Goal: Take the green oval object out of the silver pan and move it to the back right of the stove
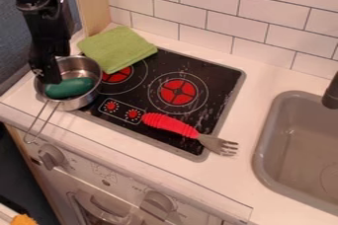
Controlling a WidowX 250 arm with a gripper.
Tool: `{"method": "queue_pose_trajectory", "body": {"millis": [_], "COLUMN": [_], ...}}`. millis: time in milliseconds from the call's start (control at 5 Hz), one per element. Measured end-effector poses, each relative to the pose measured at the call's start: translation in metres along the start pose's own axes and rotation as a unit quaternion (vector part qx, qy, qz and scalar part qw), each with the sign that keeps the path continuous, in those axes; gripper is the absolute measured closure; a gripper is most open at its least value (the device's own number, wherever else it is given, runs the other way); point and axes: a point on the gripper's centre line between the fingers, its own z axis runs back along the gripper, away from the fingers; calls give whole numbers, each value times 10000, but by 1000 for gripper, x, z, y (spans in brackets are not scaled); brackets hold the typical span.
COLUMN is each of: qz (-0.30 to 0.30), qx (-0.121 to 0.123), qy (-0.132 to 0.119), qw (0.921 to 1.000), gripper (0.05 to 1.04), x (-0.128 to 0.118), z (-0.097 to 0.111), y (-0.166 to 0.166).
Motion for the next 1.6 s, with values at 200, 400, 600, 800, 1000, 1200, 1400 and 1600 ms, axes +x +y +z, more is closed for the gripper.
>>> {"method": "queue_pose_trajectory", "body": {"millis": [200, 400, 600, 800, 1000, 1200, 1400, 1600], "qz": [82, 166, 245, 390, 418, 380, 225, 181], "qx": [96, 37, 46, 64, -92, -106, -245, -252], "qy": [72, 35, 5, -53, 24, 55, 122, 124], "qw": [9999, 9998, 9997, 9992, 9991, 9992, 9994, 9994], "gripper": [82, 82, 82, 82, 82, 117, 435, 633], "x": [-2, -1, 0, 2, 0, 4, 10, 12], "z": [-4, -16, -26, -35, -49, -51, -56, -56], "y": [4, 7, 10, 11, 2, 1, -2, -3]}}
